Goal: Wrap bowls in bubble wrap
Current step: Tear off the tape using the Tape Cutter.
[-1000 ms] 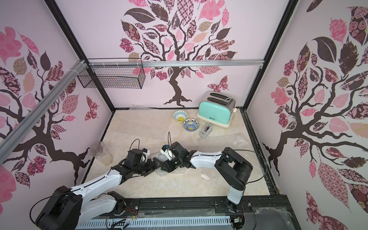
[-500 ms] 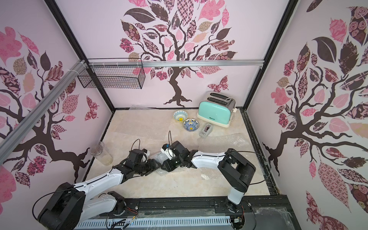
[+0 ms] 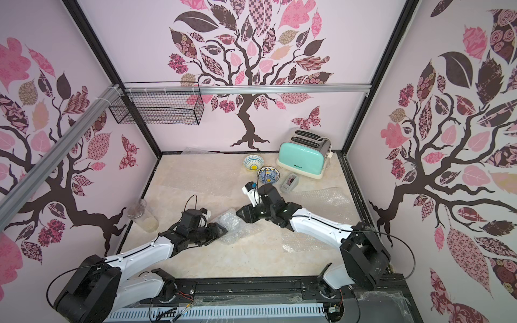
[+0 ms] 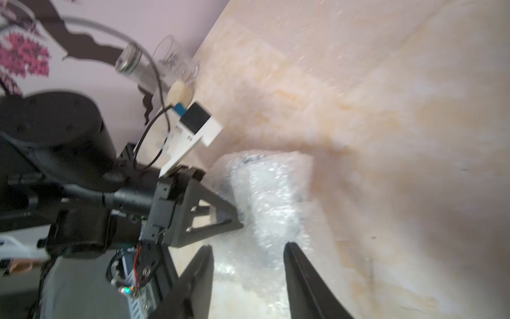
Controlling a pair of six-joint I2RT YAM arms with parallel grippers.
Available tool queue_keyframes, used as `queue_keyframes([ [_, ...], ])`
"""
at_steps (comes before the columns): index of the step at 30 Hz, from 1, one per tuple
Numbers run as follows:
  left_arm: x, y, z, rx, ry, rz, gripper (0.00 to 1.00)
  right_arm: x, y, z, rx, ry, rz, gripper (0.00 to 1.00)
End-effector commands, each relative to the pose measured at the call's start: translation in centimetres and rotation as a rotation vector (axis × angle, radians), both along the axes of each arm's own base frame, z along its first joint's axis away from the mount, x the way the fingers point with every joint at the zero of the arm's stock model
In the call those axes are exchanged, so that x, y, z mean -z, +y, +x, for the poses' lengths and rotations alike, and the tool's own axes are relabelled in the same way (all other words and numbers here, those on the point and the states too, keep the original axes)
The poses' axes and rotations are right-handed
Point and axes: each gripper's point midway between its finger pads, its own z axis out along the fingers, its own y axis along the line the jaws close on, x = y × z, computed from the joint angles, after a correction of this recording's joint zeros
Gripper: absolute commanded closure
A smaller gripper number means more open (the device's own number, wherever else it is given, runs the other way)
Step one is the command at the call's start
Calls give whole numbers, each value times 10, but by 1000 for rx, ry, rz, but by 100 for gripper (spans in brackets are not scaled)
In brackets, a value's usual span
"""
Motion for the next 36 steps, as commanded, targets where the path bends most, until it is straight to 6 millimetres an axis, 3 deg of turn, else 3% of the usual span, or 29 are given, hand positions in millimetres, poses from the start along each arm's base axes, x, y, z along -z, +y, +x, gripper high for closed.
queue_keyframes([
  [1, -1, -1, 2, 19, -13, 10, 45, -13, -45, 36, 199, 14, 49, 51],
  [4, -1, -1, 2, 22, -15, 12, 45, -18, -102, 74, 414, 59, 135, 50],
  [8, 0, -1, 2, 25, -15, 20, 45, -5, -183, 116, 681, 113, 178, 49],
  [11, -1, -1, 2, 25, -17, 19, 46, 7, -216, 137, 759, 163, 224, 50],
  [14, 0, 0, 2, 25, -16, 22, 46, 22, -222, 155, 751, 238, 233, 54],
  [21, 0, 0, 3, 23, -16, 23, 46, 46, -212, 177, 712, 298, 261, 56],
  [30, 0, -1, 3, 23, -16, 23, 46, 74, -206, 184, 698, 372, 280, 57],
  [36, 0, -1, 4, 26, -16, 22, 46, 83, -201, 185, 680, 400, 308, 57],
])
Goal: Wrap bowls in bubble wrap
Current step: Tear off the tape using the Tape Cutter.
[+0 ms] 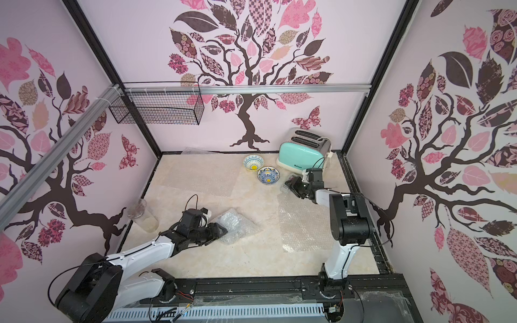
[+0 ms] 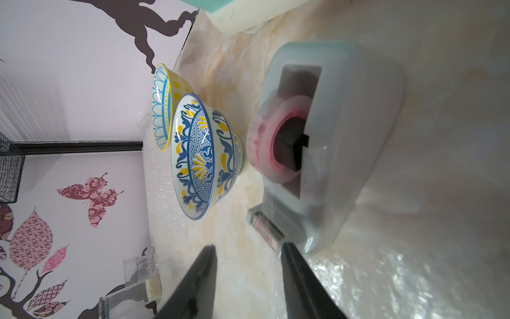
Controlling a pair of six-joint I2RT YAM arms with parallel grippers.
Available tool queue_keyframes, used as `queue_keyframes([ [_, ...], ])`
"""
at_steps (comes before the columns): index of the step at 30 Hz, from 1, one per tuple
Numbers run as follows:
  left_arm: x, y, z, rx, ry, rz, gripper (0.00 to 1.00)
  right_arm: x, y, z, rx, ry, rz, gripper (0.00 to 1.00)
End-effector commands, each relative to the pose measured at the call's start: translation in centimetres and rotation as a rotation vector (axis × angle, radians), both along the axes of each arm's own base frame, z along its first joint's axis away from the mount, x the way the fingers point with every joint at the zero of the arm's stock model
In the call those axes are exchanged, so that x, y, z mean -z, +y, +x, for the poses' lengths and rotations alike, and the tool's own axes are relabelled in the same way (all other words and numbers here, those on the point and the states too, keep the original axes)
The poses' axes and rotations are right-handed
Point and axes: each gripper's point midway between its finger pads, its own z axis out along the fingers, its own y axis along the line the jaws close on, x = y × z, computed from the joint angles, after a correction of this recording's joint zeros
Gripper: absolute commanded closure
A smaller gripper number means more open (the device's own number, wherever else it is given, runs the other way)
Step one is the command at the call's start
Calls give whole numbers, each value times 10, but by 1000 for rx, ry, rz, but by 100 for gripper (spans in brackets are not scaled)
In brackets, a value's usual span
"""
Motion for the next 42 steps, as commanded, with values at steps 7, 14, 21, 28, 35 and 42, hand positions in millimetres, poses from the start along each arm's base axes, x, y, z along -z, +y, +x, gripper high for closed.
queue_keyframes([
  [7, -3, -1, 3, 16, -12, 10, 46, -2, 3, 12, -8, -20, 18, 58],
  [14, -2, -2, 3, 16, -9, 10, 46, 15, 1, 14, 2, 10, 9, 58],
  [21, -2, -2, 3, 20, -9, 11, 46, 23, 4, 18, -5, 16, 26, 58],
  [28, -3, -2, 3, 22, -11, 10, 46, 19, 8, 18, -16, 8, 62, 62],
  [35, -1, -2, 2, 25, -7, 13, 46, 18, 11, 20, -22, 1, 87, 67],
  [42, -1, -2, 2, 24, -8, 11, 46, 15, 13, 21, -28, -10, 106, 74],
])
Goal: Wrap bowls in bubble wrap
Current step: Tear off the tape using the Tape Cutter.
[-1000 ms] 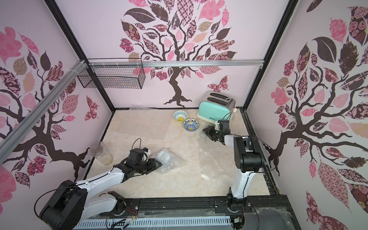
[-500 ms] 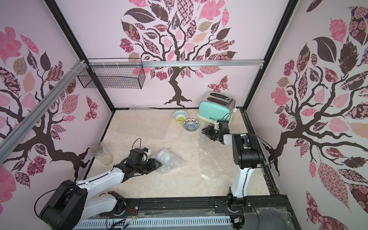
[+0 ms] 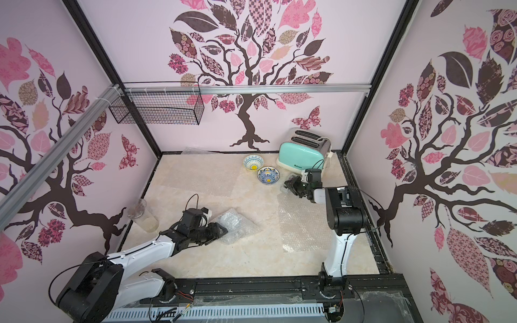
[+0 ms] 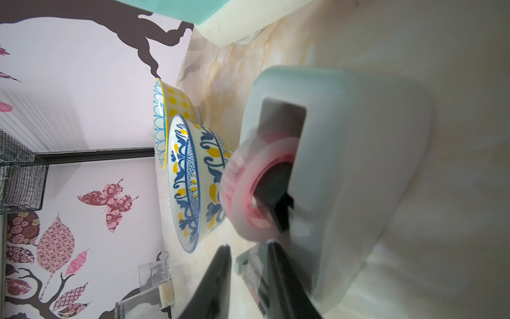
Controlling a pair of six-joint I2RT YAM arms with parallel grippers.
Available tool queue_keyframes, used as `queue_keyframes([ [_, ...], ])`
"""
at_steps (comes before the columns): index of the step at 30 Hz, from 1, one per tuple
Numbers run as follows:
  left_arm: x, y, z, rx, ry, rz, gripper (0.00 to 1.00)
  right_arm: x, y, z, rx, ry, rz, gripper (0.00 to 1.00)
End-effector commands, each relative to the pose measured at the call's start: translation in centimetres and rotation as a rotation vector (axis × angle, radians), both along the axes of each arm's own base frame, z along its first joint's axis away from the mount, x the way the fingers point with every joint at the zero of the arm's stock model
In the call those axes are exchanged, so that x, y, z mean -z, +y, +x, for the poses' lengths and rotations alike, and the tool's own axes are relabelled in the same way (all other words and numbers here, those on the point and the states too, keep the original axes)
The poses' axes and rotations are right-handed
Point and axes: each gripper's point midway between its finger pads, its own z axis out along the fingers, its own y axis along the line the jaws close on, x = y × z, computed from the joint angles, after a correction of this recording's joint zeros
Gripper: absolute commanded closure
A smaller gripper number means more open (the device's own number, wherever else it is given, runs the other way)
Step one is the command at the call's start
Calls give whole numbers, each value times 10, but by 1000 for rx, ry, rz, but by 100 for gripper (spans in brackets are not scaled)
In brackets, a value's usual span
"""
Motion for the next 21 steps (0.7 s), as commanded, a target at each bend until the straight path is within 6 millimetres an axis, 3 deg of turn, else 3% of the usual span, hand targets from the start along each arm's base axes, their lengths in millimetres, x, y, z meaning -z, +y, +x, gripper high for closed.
queue_keyframes([
  [1, -1, -1, 1, 13, -3, 6, 47, -3, 8, 1, -29, -8, 30, 75],
  [21, -2, -1, 1, 14, -6, 6, 47, -4, 9, -1, -30, -13, 51, 91],
])
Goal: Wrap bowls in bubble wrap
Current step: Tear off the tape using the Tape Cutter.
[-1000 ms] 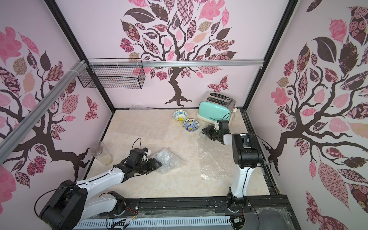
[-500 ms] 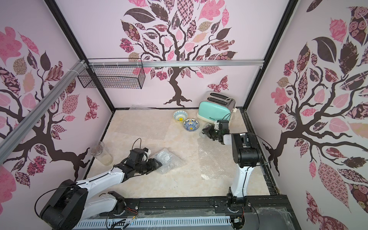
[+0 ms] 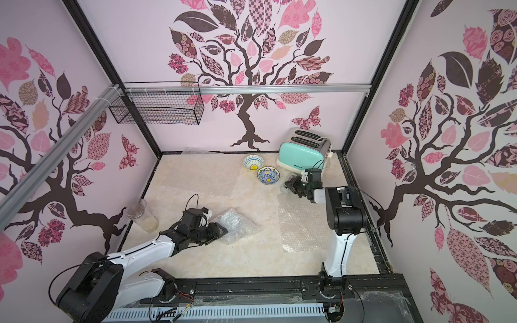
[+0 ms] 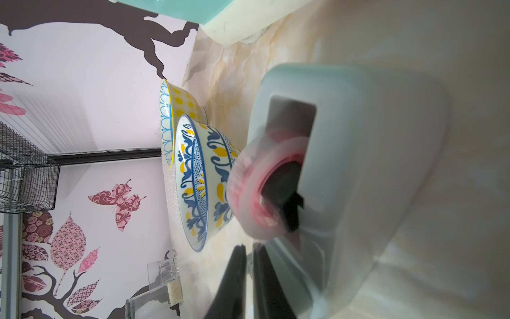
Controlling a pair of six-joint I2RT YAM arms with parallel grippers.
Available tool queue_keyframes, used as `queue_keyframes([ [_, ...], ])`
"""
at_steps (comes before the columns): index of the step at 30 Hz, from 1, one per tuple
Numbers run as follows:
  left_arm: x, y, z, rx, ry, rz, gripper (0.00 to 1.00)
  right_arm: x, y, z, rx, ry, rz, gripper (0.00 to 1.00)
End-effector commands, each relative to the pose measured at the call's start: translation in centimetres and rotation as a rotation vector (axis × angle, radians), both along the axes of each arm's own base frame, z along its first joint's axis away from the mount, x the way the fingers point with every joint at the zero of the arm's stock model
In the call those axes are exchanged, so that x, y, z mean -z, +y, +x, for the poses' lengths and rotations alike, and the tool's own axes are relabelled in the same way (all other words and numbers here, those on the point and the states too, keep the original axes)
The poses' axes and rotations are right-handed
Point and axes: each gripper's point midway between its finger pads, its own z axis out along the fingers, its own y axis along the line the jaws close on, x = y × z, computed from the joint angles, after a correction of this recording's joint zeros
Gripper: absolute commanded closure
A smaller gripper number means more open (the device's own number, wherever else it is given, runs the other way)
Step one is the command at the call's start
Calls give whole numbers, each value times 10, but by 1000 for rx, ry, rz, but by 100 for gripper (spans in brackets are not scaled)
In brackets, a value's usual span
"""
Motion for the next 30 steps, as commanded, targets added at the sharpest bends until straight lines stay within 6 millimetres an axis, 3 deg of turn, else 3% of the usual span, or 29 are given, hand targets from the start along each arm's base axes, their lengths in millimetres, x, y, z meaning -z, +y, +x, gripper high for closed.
queue_keyframes([
  [1, -1, -1, 0, 14, -5, 6, 47, 1, 7, -2, -34, -13, 23, 93],
  [3, -1, -1, 1, 14, -4, 7, 47, -1, 7, -2, -33, -20, 30, 100],
  [17, -2, -1, 1, 17, -7, 8, 47, -41, 13, -14, -40, -99, 98, 100],
  [30, -3, -1, 1, 16, -10, 6, 47, -44, 30, -28, -73, -78, 116, 100],
])
